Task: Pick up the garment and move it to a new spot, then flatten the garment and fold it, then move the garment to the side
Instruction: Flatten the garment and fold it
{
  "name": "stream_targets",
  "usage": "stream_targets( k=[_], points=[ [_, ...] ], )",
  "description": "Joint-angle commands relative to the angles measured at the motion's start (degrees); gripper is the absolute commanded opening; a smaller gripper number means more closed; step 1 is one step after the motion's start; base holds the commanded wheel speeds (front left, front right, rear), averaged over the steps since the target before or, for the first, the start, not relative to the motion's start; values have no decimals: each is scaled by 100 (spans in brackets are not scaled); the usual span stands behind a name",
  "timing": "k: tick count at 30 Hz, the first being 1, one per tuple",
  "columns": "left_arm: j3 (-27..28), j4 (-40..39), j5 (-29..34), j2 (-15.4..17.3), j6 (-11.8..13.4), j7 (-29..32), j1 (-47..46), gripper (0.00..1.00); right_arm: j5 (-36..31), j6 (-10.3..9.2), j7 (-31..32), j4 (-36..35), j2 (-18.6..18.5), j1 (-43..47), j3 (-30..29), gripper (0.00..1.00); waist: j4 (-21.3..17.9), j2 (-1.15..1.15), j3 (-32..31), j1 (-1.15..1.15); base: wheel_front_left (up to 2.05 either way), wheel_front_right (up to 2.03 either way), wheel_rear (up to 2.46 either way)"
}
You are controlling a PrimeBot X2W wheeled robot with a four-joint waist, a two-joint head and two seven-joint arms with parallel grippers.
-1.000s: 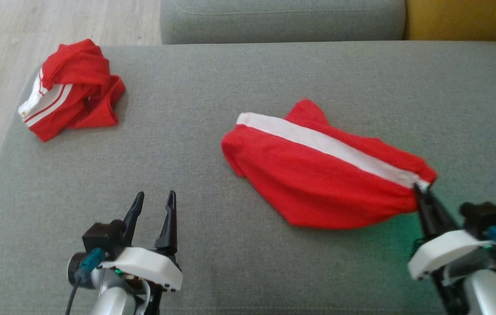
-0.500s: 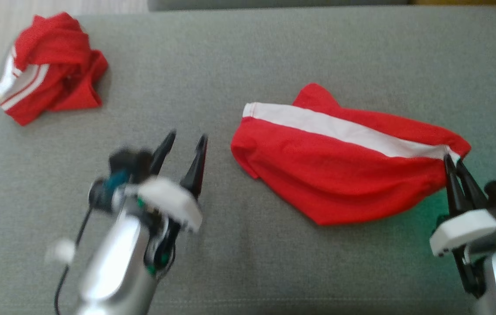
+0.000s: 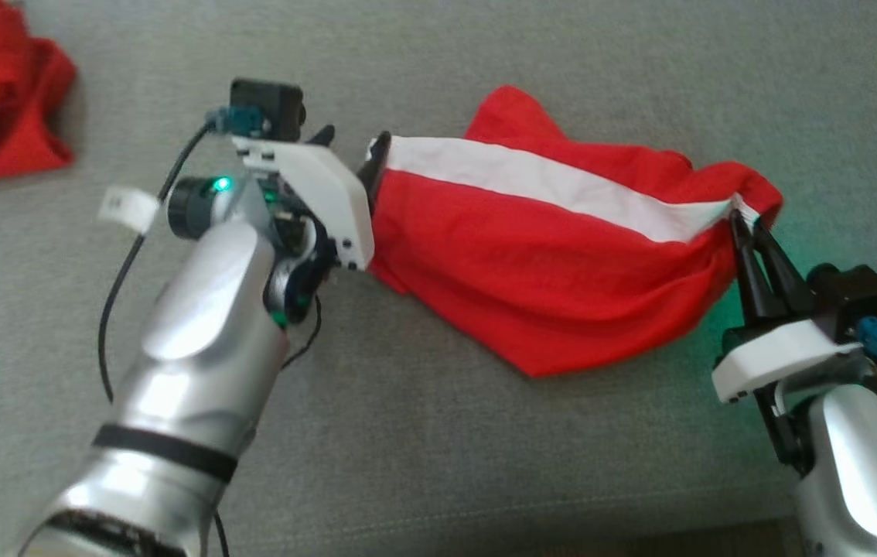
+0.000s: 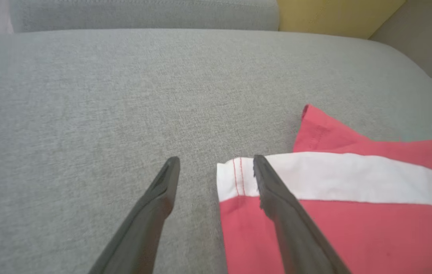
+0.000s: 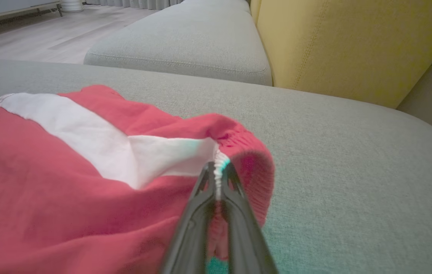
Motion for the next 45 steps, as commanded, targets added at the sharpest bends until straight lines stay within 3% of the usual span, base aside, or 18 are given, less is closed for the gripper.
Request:
stream_targets(
  k=[1,10,11,13,14,16,18,32,39,45],
  points=[
    [86,-81,3,92,42,59,-270,100,-9,42,-91,-143,-23,-135,145,0,-121,0,119,-1,0,0,0],
    [-255,377,-158,91,77,428,-661,100,-5,42,-187,-25,18,-234,218,0,-195,0,198,-1,0,0,0],
    [-310,402,-160,91,69,479,-673,95,-4,42,-192,-18,22,-235,218,0,-194,0,196,-1,0,0,0],
    [-381,403,-197,91,49,527,-689,74,-3,42,-198,-10,28,-240,223,0,-191,0,193,-1,0,0,0],
    [-409,393,-223,91,40,535,-697,49,-2,42,-202,-8,28,-243,224,0,-189,0,191,-1,0,0,0],
    [-467,357,-259,91,10,509,-711,32,-2,42,-211,-4,30,-254,223,0,-183,0,184,-1,0,0,0],
    [-506,338,-290,91,6,466,-718,0,-4,42,-220,-3,40,-265,225,0,-178,0,175,-1,0,0,0],
    [-164,-313,-651,150,-30,-983,-329,0,296,42,-396,-440,22,-323,146,0,21,0,-308,-1,0,0,0],
    [173,-1251,-877,388,105,-1507,411,0,482,42,-193,-1161,-145,-241,254,0,163,0,-814,-1,0,0,0],
    [478,-2689,-1013,666,435,-1739,1275,0,682,42,140,-2111,-289,-18,345,0,304,0,-1312,-1,0,0,0]
  ],
)
